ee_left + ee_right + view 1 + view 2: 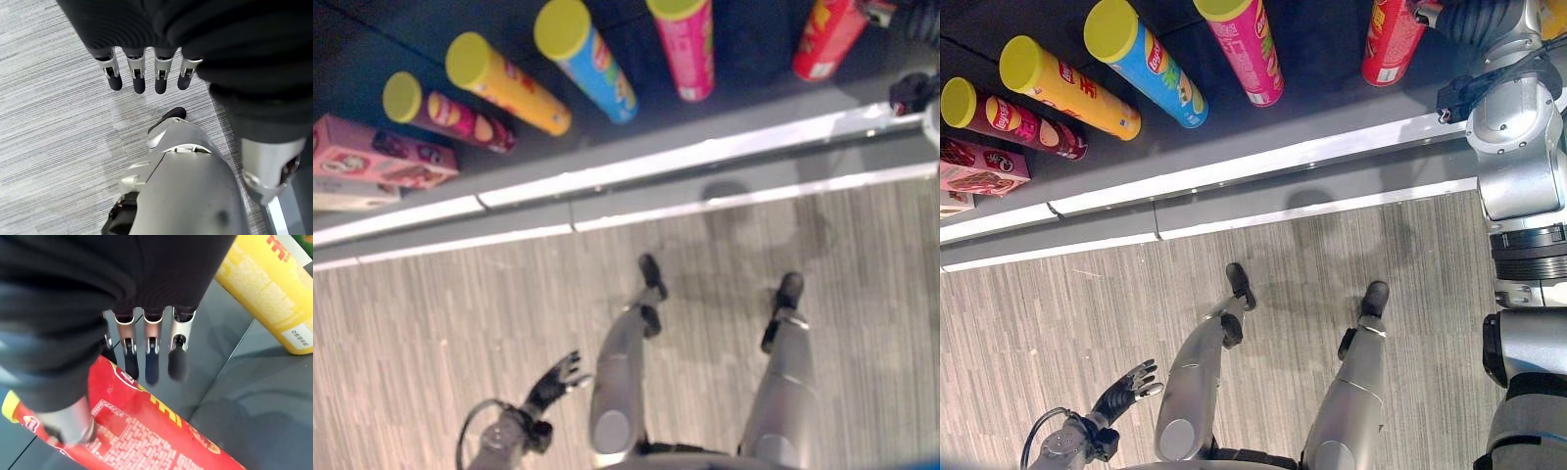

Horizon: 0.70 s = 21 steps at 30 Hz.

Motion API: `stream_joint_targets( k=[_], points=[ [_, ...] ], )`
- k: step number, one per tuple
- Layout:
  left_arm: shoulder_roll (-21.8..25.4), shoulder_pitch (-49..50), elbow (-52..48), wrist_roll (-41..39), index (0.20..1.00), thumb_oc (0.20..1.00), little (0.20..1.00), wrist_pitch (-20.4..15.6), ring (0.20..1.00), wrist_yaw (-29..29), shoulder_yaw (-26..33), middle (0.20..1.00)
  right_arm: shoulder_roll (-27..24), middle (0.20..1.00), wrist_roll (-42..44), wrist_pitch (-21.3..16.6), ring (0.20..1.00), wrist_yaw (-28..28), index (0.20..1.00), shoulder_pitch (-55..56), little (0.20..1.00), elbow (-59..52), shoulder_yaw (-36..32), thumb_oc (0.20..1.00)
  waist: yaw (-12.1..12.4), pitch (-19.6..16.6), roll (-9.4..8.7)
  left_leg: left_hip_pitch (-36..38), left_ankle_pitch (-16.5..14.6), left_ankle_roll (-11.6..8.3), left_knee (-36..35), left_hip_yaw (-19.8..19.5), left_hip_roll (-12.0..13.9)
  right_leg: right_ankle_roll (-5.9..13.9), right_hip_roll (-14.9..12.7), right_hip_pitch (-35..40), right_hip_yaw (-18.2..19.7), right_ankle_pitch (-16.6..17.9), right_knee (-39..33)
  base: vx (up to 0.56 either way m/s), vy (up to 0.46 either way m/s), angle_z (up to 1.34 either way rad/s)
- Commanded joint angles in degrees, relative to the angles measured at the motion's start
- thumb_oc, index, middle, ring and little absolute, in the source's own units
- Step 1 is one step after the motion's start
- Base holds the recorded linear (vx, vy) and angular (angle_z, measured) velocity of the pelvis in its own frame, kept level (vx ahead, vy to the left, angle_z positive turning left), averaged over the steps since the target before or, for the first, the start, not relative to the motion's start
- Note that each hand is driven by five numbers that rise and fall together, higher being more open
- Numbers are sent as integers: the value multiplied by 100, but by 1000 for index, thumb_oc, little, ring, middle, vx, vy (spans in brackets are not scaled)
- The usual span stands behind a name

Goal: Put the goods on the table back onto the shelves and tidy them up.

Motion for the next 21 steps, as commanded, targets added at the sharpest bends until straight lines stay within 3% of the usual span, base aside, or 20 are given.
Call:
stream_joint_targets(
  k=[1,6,14,18,21],
  points=[
    [450,391,-15,-124,1000,1000,1000,-55,1000,-56,-352,1000,-73,1000,54,-257,1000,-218,1000,-122,1000,36,-75,1000,111,-411,-136,422,-600,-1145,652,-471,872,258,-56,-83,584,938,-903,0,0,0],
    [437,394,-22,-120,1000,1000,1000,-63,1000,-46,-353,1000,-119,1000,-3,-329,1000,-469,1000,-101,1000,-291,-280,1000,75,-400,-145,489,-606,-1150,629,-445,862,270,-55,-42,592,935,-912,0,0,0],
    [293,346,193,-80,1000,1000,1000,-92,1000,-24,-155,1000,-378,1000,-352,-670,1000,-748,1000,752,1000,-2292,-1160,1000,-172,-459,-409,846,-620,-1199,505,-370,885,283,31,298,562,931,-1035,14,-5,0],
    [88,302,520,-43,1000,1000,1000,-164,1000,22,88,1000,128,1000,332,-990,1000,-306,1000,2730,1000,-3409,-2160,1000,-385,-557,-714,1323,-536,-1234,201,-272,856,291,123,818,466,985,-1330,57,-39,2],
    [-39,330,729,2,1000,1000,1000,-216,1000,3,282,1000,1304,1000,1225,-1122,1000,-42,1000,4243,1000,-3754,-2546,1000,-499,-661,-935,1720,-462,-1256,-12,-161,855,308,167,1223,426,1045,-1577,73,-53,-6]
  ],
)
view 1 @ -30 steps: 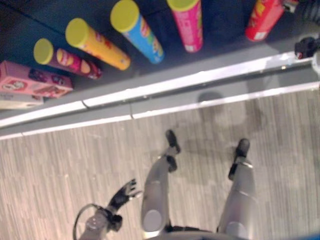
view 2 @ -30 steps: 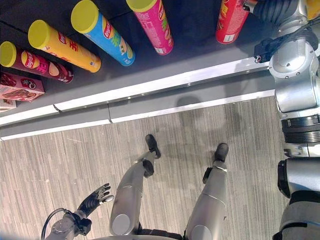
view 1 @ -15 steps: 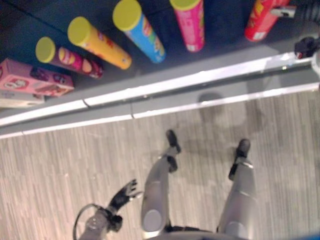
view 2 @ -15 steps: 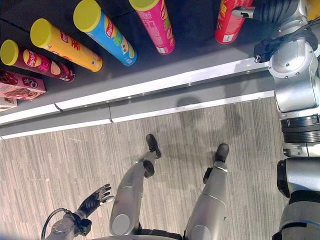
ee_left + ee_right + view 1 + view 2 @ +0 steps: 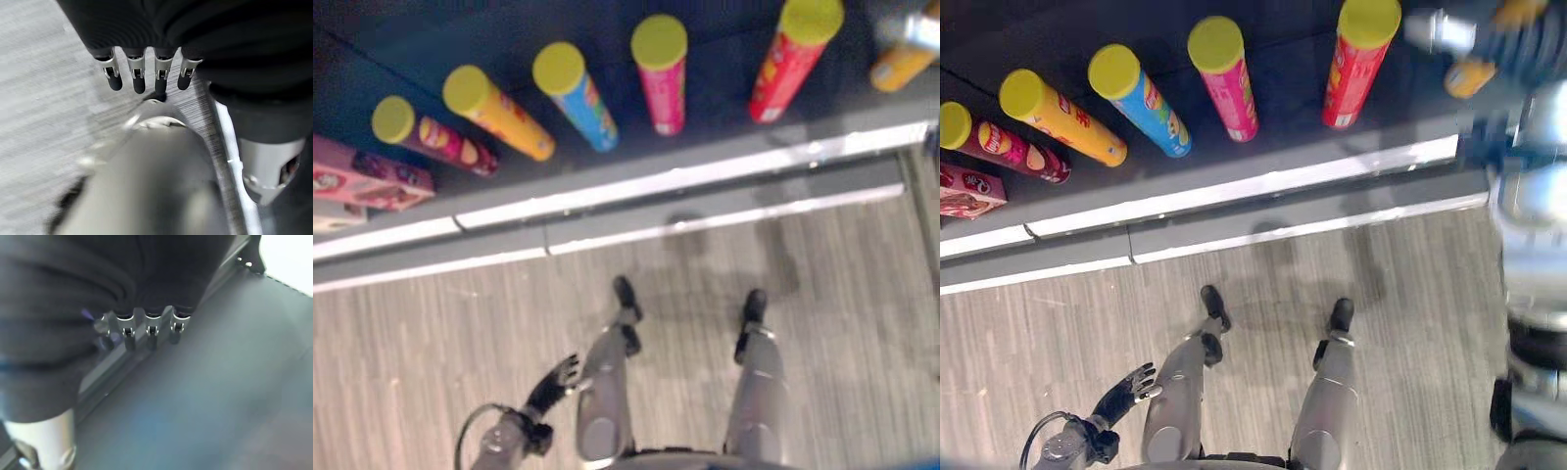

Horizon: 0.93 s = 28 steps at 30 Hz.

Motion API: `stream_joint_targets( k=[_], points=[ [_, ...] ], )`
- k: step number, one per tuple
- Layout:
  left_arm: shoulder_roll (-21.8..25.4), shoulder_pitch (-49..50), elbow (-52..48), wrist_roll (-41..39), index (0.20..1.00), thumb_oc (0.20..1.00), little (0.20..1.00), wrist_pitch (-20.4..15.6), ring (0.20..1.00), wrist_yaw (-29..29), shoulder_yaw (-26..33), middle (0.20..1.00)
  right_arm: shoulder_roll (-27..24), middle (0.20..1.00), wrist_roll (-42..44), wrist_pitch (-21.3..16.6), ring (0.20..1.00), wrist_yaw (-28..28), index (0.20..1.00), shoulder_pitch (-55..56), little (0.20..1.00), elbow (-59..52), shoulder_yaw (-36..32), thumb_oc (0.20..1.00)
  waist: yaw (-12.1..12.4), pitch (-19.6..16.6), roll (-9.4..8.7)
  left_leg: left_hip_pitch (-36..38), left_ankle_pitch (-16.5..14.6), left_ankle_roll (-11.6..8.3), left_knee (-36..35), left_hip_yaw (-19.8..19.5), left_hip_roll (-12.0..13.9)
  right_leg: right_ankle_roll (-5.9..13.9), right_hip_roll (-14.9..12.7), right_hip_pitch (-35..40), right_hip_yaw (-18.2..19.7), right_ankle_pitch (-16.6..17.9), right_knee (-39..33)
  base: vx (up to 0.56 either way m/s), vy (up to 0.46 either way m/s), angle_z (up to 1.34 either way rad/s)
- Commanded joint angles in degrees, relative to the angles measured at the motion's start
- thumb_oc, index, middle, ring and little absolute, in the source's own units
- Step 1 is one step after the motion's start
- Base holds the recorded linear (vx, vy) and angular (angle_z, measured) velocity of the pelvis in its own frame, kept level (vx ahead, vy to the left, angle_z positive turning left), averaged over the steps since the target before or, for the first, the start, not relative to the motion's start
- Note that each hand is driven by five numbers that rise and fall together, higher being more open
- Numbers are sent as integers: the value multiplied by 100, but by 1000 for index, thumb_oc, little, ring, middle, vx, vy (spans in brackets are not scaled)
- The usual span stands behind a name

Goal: Put the goods on the table back onto the shelves and tidy them up.

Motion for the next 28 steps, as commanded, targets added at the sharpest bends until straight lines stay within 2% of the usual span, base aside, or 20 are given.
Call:
stream_joint_targets(
  k=[1,2,3,5,6,7,8,9,10,11,12,13,14,15,16,18,21,22,23,28],
  points=[
    [108,206,520,15,1000,1000,1000,-158,1000,0,203,1000,1106,1000,1391,-381,1000,356,1000,723,1000,-134,-325,1000,-111,-329,-167,957,-409,-1094,268,-43,804,284,15,353,608,1122,-1225,115,-50,-17],
    [47,110,721,21,1000,1000,1000,-182,1000,23,277,1000,1647,1000,1660,-510,1000,333,1000,1325,1000,82,-209,1000,-178,-398,-253,1160,-389,-1103,184,14,814,295,49,528,602,1117,-1309,119,-69,-19],
    [-12,63,932,25,1000,1000,1000,-230,1000,3,392,1000,1968,1000,1891,-591,1000,556,1000,1903,1000,265,-79,1000,-228,-478,-352,1373,-339,-1106,30,86,820,306,34,738,571,1159,-1461,124,-74,-13],
    [40,169,984,126,1000,1000,1000,-327,1000,-117,538,1000,1683,1000,1596,-735,1000,856,1000,2788,1000,500,-284,1000,-263,-634,-436,1599,-256,-1133,-148,110,790,335,-8,970,493,1185,-1612,114,-53,-16],
    [-36,181,1038,115,1000,1000,1000,-339,1000,-190,609,1000,2169,1000,2157,-763,1000,1210,1000,3037,1000,1069,-301,1000,-291,-735,-437,1743,-228,-1122,-261,153,757,350,-37,1101,437,1203,-1677,114,18,-5],
    [-42,221,1049,69,1000,1000,1000,-338,1000,-248,676,1000,2259,1000,2216,-848,1000,1373,1000,3319,1000,1499,-277,1000,-315,-804,-424,1920,-194,-1119,-382,226,736,361,-52,1232,437,1218,-1746,143,78,2],
    [-185,153,1343,184,1000,1000,1000,-416,1000,-199,786,1000,2554,1000,2683,-856,1000,1749,1000,3724,1000,2249,-207,1000,-423,-996,-462,2244,-93,-1140,-642,376,728,363,-43,1467,392,1269,-1910,131,67,1],
    [-212,159,1338,155,1000,1000,1000,-406,1000,-212,838,1000,2382,1000,2551,-873,1000,1885,1000,3866,1000,2524,-182,1000,-432,-1093,-473,2356,-44,-1144,-761,411,704,363,-43,1543,370,1313,-1978,119,53,-1],
    [-284,138,1387,164,1000,1000,1000,-439,1000,-181,881,1000,2516,1000,2670,-793,1000,2068,1000,4001,1000,3091,-106,1000,-451,-1183,-478,2489,0,-1163,-909,491,693,363,-30,1649,318,1326,-2054,63,26,-6],
    [-321,107,1411,133,1000,1000,1000,-413,1000,-203,894,1000,2614,1000,2720,-804,1000,2122,1000,3960,1000,3623,7,1000,-469,-1289,-480,2599,16,-1160,-979,535,674,363,-32,1712,280,1348,-2085,38,22,-9],
    [-321,105,1412,133,1000,1000,1000,-413,1000,-203,896,1000,2614,1000,2721,-807,1000,2124,1000,3955,1000,3628,8,1000,-467,-1299,-483,2589,26,-1158,-987,540,669,363,-34,1694,287,1355,-2086,75,56,-14],
    [-423,8,1615,248,1000,1000,1000,-422,1000,-169,862,1000,2608,1000,2563,-742,1000,2384,1000,3960,1000,4770,329,1000,-490,-1519,-496,2942,-7,-1115,-1114,705,582,363,-13,1947,247,1390,-2191,56,46,-13],
    [-422,6,1615,248,1000,1000,1000,-422,1000,-169,863,1000,2608,1000,2563,-744,1000,2385,1000,3956,1000,4774,330,1000,-484,-1532,-499,2929,2,-1112,-1120,714,577,363,-15,1921,259,1397,-2190,72,70,-7],
    [-507,-68,1650,234,1000,1000,1000,-422,1000,-152,804,1000,2731,1000,2603,-695,1000,2425,1000,3812,1000,5515,413,1000,-483,-1579,-491,3059,-60,-1068,-1137,760,547,363,-23,2031,227,1399,-2228,0,0,0],
    [-507,-73,1651,234,1000,1000,1000,-422,1000,-152,806,1000,2731,1000,2604,-699,1000,2427,1000,3804,1000,5522,413,1000,-478,-1584,-495,3053,-52,-1066,-1142,768,543,363,-25,2014,237,1406,-2228,35,49,-11],
    [-657,-294,1860,197,1000,1000,1000,-318,1000,-50,704,1000,2858,1000,2538,-571,1000,2681,1000,3381,1000,7085,597,1000,-447,-1833,-448,3297,-98,-1010,-1223,811,422,363,-60,2242,181,1392,-2207,47,58,-17],
    [-706,-348,1856,226,1000,1000,1000,-287,1000,-23,628,1000,2842,1000,2433,-567,1000,2672,1000,3295,1000,7347,639,1000,-434,-1885,-438,3361,-122,-988,-1262,815,389,363,-68,2319,165,1379,-2223,42,39,3],
    [-884,-455,1968,110,1000,1000,1000,-237,1000,-81,549,1000,2912,1000,2457,-485,1000,2762,1000,3054,1000,8187,547,1000,-392,-2003,-400,3481,-164,-943,-1339,795,316,363,-109,2465,95,1358,-2241,69,47,5],
    [-900,-469,2050,127,1000,1000,1000,-237,1000,-80,486,1000,2893,1000,2433,-518,1000,2779,1000,2941,1000,8343,535,1000,-379,-2044,-382,3517,-172,-930,-1369,778,284,363,-122,2519,56,1356,-2254,72,53,1],
    [-1005,-505,2028,8,1000,1000,1000,-202,1000,-253,276,1000,2848,1000,2396,-526,1000,2900,1000,2678,1000,8559,571,1000,-303,-2184,-319,3648,-195,-881,-1485,715,166,363,-173,2729,-92,1344,-2292,20,23,12]
  ],
)
